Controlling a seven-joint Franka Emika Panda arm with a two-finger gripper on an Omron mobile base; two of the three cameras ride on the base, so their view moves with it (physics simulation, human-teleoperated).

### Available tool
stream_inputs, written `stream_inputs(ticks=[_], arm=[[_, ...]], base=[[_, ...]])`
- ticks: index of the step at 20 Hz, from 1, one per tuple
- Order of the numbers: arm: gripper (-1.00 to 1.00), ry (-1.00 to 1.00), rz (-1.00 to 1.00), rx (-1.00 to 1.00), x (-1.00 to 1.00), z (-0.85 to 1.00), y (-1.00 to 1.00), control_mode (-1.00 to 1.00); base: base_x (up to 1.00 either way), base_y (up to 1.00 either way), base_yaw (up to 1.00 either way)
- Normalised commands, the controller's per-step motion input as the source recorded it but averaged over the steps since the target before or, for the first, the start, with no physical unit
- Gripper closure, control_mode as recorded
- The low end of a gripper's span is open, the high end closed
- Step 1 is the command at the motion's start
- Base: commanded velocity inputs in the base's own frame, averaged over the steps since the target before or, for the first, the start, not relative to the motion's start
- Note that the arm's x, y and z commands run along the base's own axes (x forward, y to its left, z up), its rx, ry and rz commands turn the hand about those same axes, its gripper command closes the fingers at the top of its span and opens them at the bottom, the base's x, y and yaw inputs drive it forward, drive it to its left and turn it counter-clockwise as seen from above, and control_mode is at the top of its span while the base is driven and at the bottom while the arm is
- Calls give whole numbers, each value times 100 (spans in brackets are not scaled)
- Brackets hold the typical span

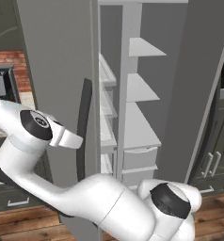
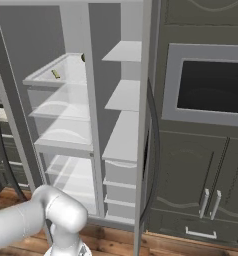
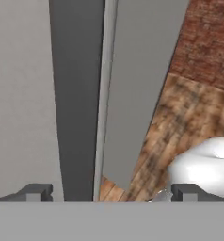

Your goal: Retrieve the butter from the fridge and place it on a plate on the dining table. Then retrieve the butter knife by the fridge and place it near the plate.

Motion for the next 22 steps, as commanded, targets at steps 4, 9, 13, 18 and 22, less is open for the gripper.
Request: stream_inputs(ticks=[4,9,13,18,22], arm=[[-100,1,-5,3,-76,10,-93,-100],[-100,-2,-2,31,-52,7,-100,-100],[-100,0,5,62,-5,36,-100,-100],[-100,12,0,60,23,30,-94,-100],[-100,40,0,49,100,-14,-56,-100]], base=[[0,0,0],[0,0,0],[0,0,0],[0,0,0],[0,0,0]])
